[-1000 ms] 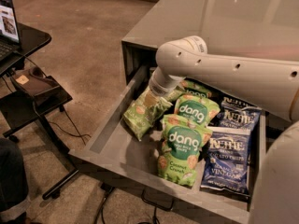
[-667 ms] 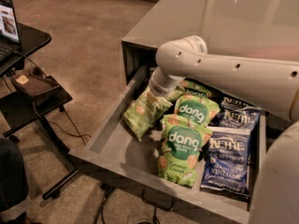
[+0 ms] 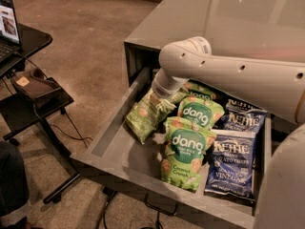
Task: Pick green jalapeno chip bag from top drawer and place on counter
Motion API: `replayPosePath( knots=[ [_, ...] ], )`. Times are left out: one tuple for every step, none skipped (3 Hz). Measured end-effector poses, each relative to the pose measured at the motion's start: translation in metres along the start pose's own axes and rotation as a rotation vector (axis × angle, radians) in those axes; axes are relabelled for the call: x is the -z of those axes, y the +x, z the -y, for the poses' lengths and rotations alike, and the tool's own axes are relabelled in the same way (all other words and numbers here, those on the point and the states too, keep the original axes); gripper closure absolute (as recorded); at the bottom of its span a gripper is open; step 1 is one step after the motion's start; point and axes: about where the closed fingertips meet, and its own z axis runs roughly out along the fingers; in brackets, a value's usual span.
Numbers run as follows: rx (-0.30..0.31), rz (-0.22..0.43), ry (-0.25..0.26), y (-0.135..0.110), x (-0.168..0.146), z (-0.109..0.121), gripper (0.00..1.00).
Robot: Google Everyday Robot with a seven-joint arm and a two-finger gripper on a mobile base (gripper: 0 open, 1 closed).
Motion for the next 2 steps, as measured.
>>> replayPosePath(
  knots=[
    [0.000, 0.000, 0.000, 0.0000, 0.0000, 0.0000, 0.63],
    [0.000, -0.006, 0.002, 0.0004, -0.0008, -0.0008, 0.40]
  ],
)
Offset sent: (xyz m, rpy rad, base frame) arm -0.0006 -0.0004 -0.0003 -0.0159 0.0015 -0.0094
